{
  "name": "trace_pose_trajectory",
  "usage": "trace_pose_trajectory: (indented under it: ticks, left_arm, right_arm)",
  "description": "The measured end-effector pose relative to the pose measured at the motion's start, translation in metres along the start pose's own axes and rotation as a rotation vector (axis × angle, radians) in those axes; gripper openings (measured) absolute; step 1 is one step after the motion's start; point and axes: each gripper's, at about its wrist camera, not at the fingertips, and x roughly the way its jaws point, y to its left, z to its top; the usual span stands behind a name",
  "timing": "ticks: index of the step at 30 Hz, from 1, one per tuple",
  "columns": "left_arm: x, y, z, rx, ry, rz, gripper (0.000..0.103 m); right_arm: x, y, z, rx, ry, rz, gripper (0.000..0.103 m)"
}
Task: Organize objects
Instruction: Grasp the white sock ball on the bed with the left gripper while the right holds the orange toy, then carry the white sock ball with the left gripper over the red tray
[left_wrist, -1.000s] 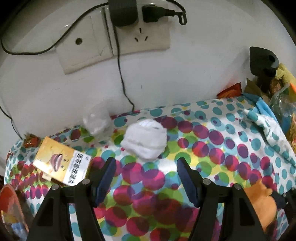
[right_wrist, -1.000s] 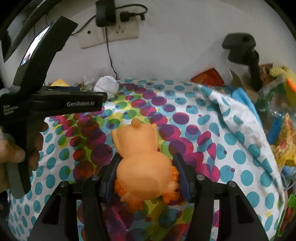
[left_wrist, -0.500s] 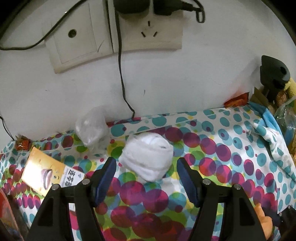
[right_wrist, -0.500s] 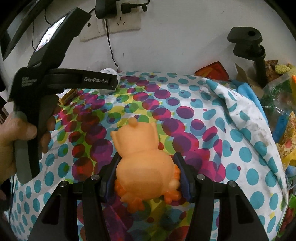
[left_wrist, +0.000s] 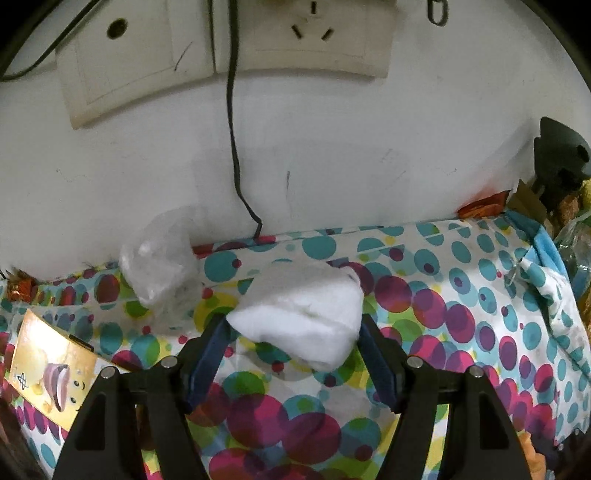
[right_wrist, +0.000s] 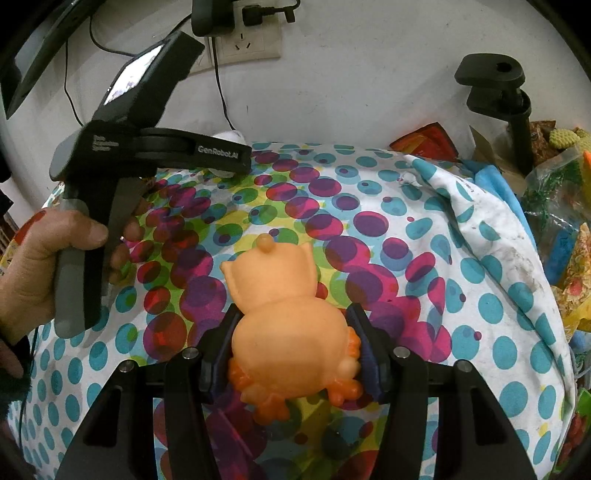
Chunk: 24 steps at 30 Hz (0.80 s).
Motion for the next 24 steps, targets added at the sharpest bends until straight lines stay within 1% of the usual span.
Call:
trace_pose_trajectory:
  ticks: [2,10,12,20,24]
  left_arm:
    - [0.001,-0.003,-0.001,0.013,-0.006,0.009,0.072]
    - [0.002,-0.001,-0.006,-0.014,-0.011,-0.024,0.071]
    - [0.002,-0.001,-0.007,-0.014,-0.015,-0.017,0.063]
    - [-0.004,-0.009,-0.012,0.016,-0.023,-0.017,0.061]
    - [-0.011,-0.016,-0.018,0.039,-0.03,-0.037,0.061]
  right_arm:
    - [0.0,0.0,0.0,0.0,0.0,-0.001,0.054]
    - [0.001,0.003,0.001,0.0,0.001,-0.008,0.054]
    - [0.002,0.003,0.002,0.001,0.002,-0.007,0.054]
    - [0.002,0.006,0.003,-0.003,0.004,-0.017,0.055]
    - [0.002,0.005,0.003,-0.003,0.004,-0.019,0.055]
